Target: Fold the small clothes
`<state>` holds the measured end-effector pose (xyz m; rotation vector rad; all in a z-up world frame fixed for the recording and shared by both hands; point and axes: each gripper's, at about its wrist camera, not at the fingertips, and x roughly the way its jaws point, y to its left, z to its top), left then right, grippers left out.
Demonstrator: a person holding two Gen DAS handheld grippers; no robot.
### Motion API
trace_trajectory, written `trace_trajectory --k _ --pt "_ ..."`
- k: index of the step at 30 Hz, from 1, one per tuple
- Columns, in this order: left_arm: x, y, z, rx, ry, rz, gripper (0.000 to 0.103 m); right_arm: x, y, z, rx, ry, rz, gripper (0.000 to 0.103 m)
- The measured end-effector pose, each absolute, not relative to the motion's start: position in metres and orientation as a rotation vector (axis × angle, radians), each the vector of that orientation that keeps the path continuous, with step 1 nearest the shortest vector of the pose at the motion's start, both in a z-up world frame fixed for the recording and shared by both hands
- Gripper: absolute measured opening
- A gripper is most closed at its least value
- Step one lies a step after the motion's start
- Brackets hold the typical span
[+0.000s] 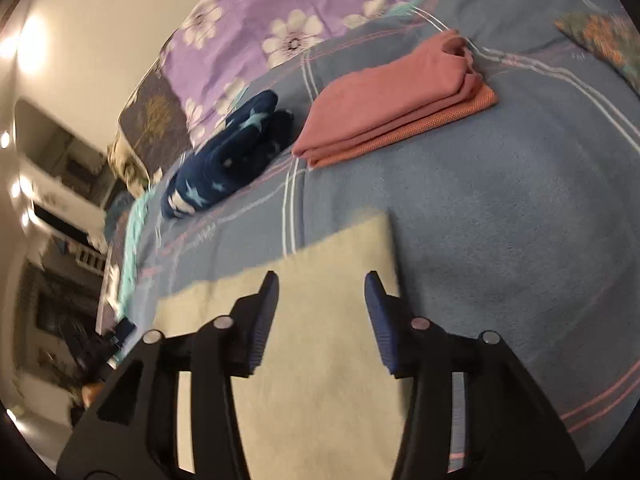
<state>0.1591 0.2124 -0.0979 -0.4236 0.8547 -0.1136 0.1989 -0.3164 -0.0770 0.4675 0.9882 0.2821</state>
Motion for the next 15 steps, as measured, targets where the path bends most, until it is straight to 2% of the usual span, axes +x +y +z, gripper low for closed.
trace_trajectory --k 4,7,10,15 --pt "0.170 0.209 -0.123 -0.432 0.959 -0.142 0.073 0.202 -0.327 -0.092 0.486 1.021 0.267 0.048" --pt "0.172 0.200 -0.126 -0.390 0.944 -0.164 0.072 0.203 -0.324 -0.087 0.467 0.987 0.298 0.048" --pt "0.174 0.192 -0.125 -0.402 0.946 -0.235 0.044 0.205 -0.320 -0.087 0.472 0.983 0.297 0.048" --pt "0.179 0.185 -0.128 -0.346 0.983 -0.222 0.044 0.220 -0.311 -0.094 0.462 1.022 0.284 0.048"
